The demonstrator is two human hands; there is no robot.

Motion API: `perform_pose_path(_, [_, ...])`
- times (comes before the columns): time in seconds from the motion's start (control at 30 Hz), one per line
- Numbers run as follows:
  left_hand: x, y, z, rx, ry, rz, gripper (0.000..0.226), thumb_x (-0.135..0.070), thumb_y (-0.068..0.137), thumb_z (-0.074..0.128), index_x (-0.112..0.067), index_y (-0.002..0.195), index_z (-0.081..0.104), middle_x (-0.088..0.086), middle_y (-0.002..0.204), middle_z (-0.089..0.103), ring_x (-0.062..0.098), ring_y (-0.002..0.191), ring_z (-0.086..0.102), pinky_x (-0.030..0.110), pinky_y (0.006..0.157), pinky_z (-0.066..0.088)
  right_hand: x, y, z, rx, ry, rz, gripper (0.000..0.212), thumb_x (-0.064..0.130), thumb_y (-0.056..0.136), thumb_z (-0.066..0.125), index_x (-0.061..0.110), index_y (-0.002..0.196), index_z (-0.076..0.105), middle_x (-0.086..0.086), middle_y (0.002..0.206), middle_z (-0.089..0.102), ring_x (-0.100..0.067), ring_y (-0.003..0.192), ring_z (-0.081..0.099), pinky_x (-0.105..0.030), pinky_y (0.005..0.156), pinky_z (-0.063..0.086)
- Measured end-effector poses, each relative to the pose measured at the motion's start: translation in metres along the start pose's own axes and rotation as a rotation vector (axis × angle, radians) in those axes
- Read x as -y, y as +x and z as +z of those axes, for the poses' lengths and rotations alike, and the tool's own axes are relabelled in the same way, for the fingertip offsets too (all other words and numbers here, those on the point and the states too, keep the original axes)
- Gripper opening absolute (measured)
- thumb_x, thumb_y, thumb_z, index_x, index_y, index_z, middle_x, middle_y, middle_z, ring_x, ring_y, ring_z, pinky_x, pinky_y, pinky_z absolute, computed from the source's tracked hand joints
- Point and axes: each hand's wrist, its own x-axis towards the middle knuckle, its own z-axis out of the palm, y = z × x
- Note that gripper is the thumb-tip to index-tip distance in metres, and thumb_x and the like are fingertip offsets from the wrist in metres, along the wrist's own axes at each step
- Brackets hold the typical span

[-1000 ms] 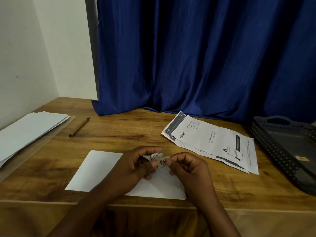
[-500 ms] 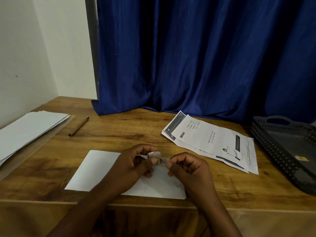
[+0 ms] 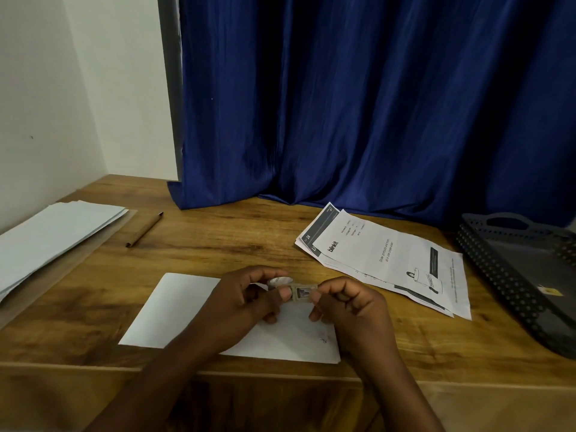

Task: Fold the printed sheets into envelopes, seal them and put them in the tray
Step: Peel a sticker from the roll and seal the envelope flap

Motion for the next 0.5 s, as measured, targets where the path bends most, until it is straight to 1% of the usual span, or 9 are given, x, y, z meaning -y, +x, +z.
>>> perform_pose_path(0.1, [-0.0006,-0.0007,-0.0003,0.015,0.001,-0.010,0.039,-0.044,0.075,0.071,-0.028,0.110,0.071,-0.003,0.092,0.076,0.021,0.077,0.073,0.024,0.067,0.059,-0.0008,0.0009,-0.0017,-0.016,0.034,0.035,0.016,0.002,0.089,0.070,0.012,0.078,0.077,-0.011,0.072,0.074,-0.015,0.058,0.068,-0.019,0.057,0.052])
perform_pose_path(0.17, [-0.0015,-0.0013,0.0000,0.014,0.003,-0.015,0.041,-0.045,0.074,0.072,-0.027,0.110,0.071,-0.005,0.092,0.076,0.023,0.077,0.073,0.028,0.068,0.060,-0.0002,0.0014,-0.0015,-0.027,0.037,0.048,0.018,-0.001,0.089,0.068,0.010,0.078,0.076,-0.012,0.072,0.074,-0.016,0.058,0.068,-0.019,0.056,0.052])
perform_pose_path(0.27, [-0.0028,-0.0017,0.0002,0.011,0.004,-0.015,0.040,-0.044,0.073,0.072,-0.027,0.110,0.070,-0.007,0.092,0.076,0.024,0.078,0.073,0.030,0.070,0.061,0.0009,0.0015,-0.0007,-0.037,0.033,0.064,0.011,0.001,0.088,0.070,0.007,0.081,0.076,-0.011,0.072,0.075,-0.015,0.057,0.067,-0.020,0.056,0.052])
perform_pose_path(0.37, [-0.0037,-0.0022,0.0001,0.018,0.023,-0.001,0.039,-0.041,0.076,0.071,-0.028,0.112,0.070,-0.006,0.093,0.076,0.024,0.080,0.073,0.029,0.071,0.061,0.0011,0.0016,-0.0003,-0.039,0.026,0.064,0.010,0.003,0.087,0.072,0.009,0.081,0.077,-0.010,0.072,0.075,-0.015,0.057,0.067,-0.020,0.056,0.052])
perform_pose_path(0.43, [-0.0038,-0.0027,0.0002,0.029,0.034,0.006,0.035,-0.034,0.080,0.071,-0.028,0.115,0.069,-0.006,0.093,0.076,0.021,0.080,0.073,0.027,0.072,0.060,0.0008,0.0019,0.0000,-0.034,0.008,0.067,0.011,0.004,0.087,0.072,0.012,0.081,0.078,-0.009,0.072,0.075,-0.014,0.057,0.067,-0.019,0.056,0.052])
perform_pose_path(0.5, [-0.0035,-0.0037,0.0002,0.052,0.041,0.019,0.033,-0.025,0.085,0.073,-0.029,0.118,0.069,-0.007,0.097,0.076,0.019,0.081,0.072,0.026,0.073,0.059,0.0003,0.0023,0.0002,-0.027,-0.019,0.075,0.012,0.006,0.087,0.073,0.014,0.080,0.079,-0.007,0.073,0.076,-0.013,0.058,0.068,-0.018,0.056,0.051])
